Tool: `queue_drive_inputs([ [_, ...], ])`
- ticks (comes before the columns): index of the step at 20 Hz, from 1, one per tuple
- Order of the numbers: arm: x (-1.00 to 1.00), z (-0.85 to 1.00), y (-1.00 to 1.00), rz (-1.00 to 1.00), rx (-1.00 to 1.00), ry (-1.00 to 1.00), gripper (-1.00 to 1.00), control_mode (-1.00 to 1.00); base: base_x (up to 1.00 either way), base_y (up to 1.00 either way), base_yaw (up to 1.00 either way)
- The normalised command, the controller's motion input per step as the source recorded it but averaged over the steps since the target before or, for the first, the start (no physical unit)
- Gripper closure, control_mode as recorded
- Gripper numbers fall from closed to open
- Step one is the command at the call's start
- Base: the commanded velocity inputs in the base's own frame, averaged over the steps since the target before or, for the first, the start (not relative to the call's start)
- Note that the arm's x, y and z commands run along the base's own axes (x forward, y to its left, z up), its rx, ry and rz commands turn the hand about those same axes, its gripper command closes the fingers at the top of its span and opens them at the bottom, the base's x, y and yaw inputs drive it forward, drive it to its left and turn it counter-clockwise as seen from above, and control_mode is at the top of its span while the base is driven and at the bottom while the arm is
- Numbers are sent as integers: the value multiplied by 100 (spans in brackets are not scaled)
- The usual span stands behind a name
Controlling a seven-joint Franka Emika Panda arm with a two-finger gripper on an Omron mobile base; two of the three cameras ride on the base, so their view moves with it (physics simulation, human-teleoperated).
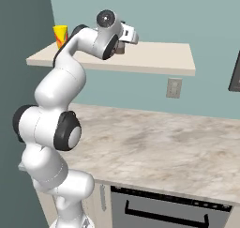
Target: Take the cinnamon bottle from the cabinet and place it on the dining table, next to the plate with the cupcake. Then take the chocolate from the dining counter and place it on the cupcake plate.
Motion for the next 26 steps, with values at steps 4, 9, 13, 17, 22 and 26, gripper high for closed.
queue_drive_inputs([
  [4, 0, -3, -7, 0, 0, 0, 100, -100, 0, 0, 0],
  [9, -6, 2, -8, 4, 0, -1, 100, -100, 0, 0, 0],
  [13, -51, 13, -6, 20, 16, -1, 100, -100, 0, 0, 0],
  [17, -78, 4, 0, 21, 18, 0, 100, -100, 0, 0, 0],
  [22, -89, 0, 0, 26, 10, -4, 100, -100, 0, 0, 0],
  [26, -85, 0, 5, 30, 3, 0, 100, -100, 0, 0, 0],
])
